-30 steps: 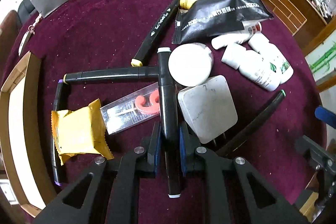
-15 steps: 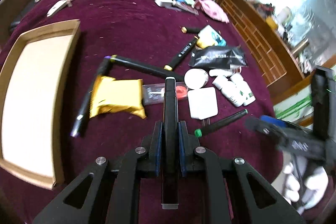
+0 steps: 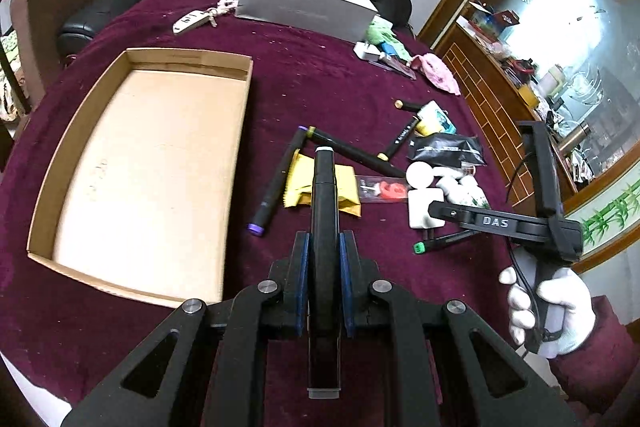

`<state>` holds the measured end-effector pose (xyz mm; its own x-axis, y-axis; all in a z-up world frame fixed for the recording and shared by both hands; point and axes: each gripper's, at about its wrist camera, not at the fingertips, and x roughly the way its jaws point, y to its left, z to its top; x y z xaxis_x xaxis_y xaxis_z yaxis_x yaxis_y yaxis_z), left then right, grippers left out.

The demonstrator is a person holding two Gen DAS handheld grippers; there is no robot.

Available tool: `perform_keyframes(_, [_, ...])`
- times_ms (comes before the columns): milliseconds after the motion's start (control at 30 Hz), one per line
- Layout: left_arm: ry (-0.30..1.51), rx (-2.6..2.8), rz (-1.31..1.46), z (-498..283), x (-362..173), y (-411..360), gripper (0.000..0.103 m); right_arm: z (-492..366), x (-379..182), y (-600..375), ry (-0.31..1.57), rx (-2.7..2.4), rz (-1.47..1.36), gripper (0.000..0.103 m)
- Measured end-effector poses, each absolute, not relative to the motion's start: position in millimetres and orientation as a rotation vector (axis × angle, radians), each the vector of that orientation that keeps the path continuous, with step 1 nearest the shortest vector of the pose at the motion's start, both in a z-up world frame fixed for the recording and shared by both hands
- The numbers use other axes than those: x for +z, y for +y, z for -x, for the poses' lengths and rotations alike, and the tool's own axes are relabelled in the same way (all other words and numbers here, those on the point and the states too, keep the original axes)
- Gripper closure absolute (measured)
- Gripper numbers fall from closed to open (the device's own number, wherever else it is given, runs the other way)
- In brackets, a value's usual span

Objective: Organize objects
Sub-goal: 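Lift the marker toward the cardboard tray with the left tool while the right tool grasps the white charger, then carry the marker with the left tool while the right tool carries the charger into the tray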

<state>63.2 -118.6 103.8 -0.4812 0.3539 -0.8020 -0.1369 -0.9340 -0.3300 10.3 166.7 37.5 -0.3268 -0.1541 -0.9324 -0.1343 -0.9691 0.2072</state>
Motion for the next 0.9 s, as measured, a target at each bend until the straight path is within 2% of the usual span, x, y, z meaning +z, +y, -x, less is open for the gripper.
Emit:
perform_keyframes(167, [-0.343,2.45,1.436,-59,98,-134,0.091,4,29,153,-0.303,-2.542,-1.853,0.011])
perform_keyframes(200, [-0.339,2.448,1.438,-58,97,-136,0.091,6,28,152,-0.3,-2.544,-1.857,0.017])
perform_keyframes(233, [-0.335,2.447,1.438,-57,97,-138,0.091,7,26,151,-0.293,-2.541,-1.868,0.031])
perform_keyframes(267, [-0.33,2.445,1.437,-56,97,-139,0.091,9,23,151,-0.3,-2.525,-1.891,0.04])
perform_keyframes(300, [-0.325,2.444,1.436,-53,97,-141,0.091,10,19,150,-0.317,-2.506,-1.91,0.059])
perform_keyframes(633, [-0.312,2.426,1.431,-38,99,-155,0.091,-7,29,167,-0.665,-2.351,-1.862,0.06])
perform_keyframes(900, [-0.31,2.454,1.428,-13,101,-181,0.091,0,48,133,-0.861,-2.149,-1.759,0.06])
